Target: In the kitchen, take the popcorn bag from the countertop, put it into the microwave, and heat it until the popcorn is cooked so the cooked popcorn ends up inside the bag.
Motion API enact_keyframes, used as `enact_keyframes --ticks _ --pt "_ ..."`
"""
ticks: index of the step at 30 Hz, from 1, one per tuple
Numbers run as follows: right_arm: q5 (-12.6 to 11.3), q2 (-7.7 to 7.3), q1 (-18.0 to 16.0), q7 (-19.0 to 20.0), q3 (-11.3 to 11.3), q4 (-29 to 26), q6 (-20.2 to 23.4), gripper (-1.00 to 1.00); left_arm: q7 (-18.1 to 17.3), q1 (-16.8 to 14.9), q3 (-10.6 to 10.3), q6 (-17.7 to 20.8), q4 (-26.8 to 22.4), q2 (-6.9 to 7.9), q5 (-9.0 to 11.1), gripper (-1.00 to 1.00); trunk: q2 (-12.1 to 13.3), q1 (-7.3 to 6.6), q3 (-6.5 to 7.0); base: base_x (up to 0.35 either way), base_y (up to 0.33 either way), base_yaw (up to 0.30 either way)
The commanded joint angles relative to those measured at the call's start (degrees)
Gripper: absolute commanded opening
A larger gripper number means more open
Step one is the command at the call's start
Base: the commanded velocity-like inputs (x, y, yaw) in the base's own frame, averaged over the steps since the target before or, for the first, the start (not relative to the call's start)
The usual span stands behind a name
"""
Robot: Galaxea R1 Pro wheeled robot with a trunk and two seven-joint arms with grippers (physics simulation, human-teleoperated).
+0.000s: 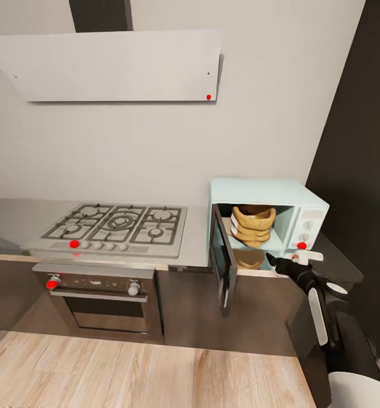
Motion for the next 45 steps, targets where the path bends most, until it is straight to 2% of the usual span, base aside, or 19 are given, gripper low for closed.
enact_keyframes --ticks 1,13,14,17,19,23,30,35,43,44,45 --pt "-0.08 0.00 -0.03 0.17 -0.09 -0.07 0.26 1.00 -0.01 -0.02 0.14 -0.09 -0.02 -0.02 0.11 1.00 -0.04 0.02 -0.02 0.193 -0.158 0.261" --pt "-0.12 0.13 -0.56 2.28 -0.14 -0.01 -2.56 1.00 -0.07 -0.01 0.22 -0.14 0.06 -0.14 0.11 1.00 -0.04 0.02 0.04 0.082 -0.053 0.038" --pt "-0.09 0.11 -0.59 2.38 -0.15 0.00 -8.73 1.00 -0.07 -0.02 0.22 -0.14 0.06 -0.16 0.11 1.00 -0.04 0.02 0.04 0.009 -0.005 0.000" --pt "-0.05 -0.19 -0.68 3.25 -0.16 0.23 -13.57 1.00 -0.06 -0.02 0.22 -0.14 0.06 -0.13 0.19 1.00 -0.04 0.02 0.04 0.003 -0.002 0.000" --pt "-0.09 -0.30 -0.72 3.59 -0.14 0.79 -18.66 1.00 0.04 -0.02 0.27 -0.19 0.06 -0.18 0.22 1.00 -0.04 0.02 0.04 0.000 0.000 0.000" --pt "-0.03 -0.52 -0.65 5.62 -0.15 2.77 -22.90 1.00 0.26 -0.02 0.31 -0.23 0.06 -0.20 0.28 1.00 -0.04 0.02 0.04 0.025 -0.011 0.000" --pt "-0.04 -0.62 -0.64 6.99 -0.14 3.59 -23.45 1.00 0.47 -0.02 0.34 -0.37 0.06 -0.30 0.34 1.00 -0.04 0.02 0.15 0.099 -0.077 0.079" --pt "3.11 -0.23 -0.64 6.96 -0.01 3.73 -23.43 1.00 0.54 -0.02 0.39 -0.46 0.06 -0.37 0.38 1.00 -0.04 0.02 0.28 0.031 -0.112 0.125" --pt "3.92 0.01 -0.64 5.79 -0.01 8.06 -23.55 1.00 0.54 -0.02 0.40 -0.49 0.14 -0.29 0.49 1.00 -0.04 0.02 0.36 0.001 -0.004 0.054" --pt "4.12 0.06 -0.64 5.44 0.13 9.65 -23.98 1.00 0.54 -0.02 0.40 -0.49 0.14 -0.29 0.52 1.00 -0.04 0.02 0.36 0.000 0.000 0.001" --pt "4.20 0.18 -0.64 4.90 0.23 11.24 -26.70 1.00 0.54 -0.02 0.40 -0.51 0.14 -0.33 0.54 1.00 -0.04 0.02 0.36 0.000 0.000 0.000"
